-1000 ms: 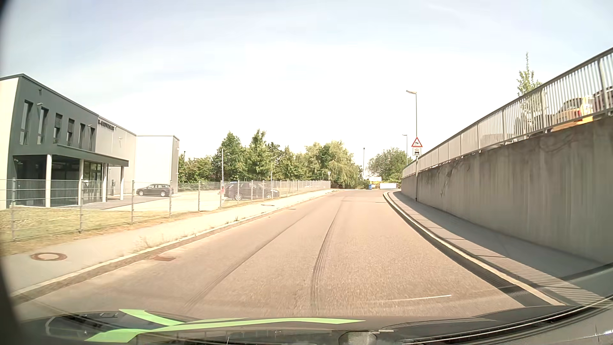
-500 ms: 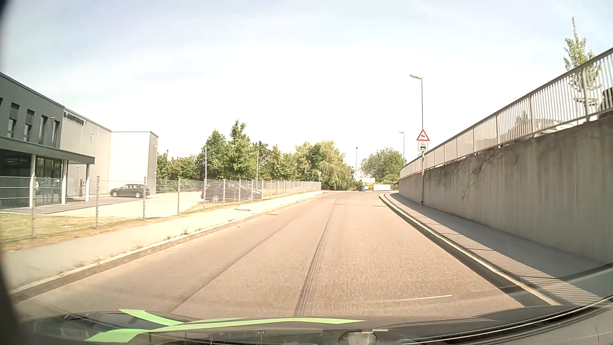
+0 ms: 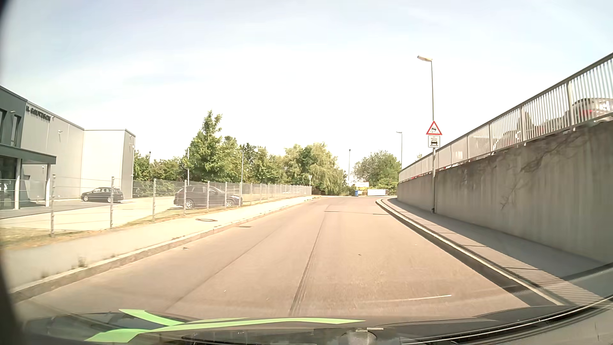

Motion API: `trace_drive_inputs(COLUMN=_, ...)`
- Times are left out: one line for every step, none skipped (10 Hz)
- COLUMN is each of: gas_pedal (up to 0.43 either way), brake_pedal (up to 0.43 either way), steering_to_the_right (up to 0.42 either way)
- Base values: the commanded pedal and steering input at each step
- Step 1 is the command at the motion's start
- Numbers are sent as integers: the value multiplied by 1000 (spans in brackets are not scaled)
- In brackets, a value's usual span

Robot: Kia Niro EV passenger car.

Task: Follow the waypoints while adhering to traffic rules and regulations

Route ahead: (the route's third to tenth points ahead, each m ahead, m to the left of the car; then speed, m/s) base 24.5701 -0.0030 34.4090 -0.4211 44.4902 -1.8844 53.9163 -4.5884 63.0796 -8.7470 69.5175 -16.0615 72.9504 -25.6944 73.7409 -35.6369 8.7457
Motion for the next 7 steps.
trace_drive_inputs(gas_pedal=39, brake_pedal=0, steering_to_the_right=22)
trace_drive_inputs(gas_pedal=39, brake_pedal=0, steering_to_the_right=22)
trace_drive_inputs(gas_pedal=39, brake_pedal=0, steering_to_the_right=22)
trace_drive_inputs(gas_pedal=39, brake_pedal=0, steering_to_the_right=21)
trace_drive_inputs(gas_pedal=39, brake_pedal=0, steering_to_the_right=22)
trace_drive_inputs(gas_pedal=39, brake_pedal=0, steering_to_the_right=21)
trace_drive_inputs(gas_pedal=39, brake_pedal=0, steering_to_the_right=20)
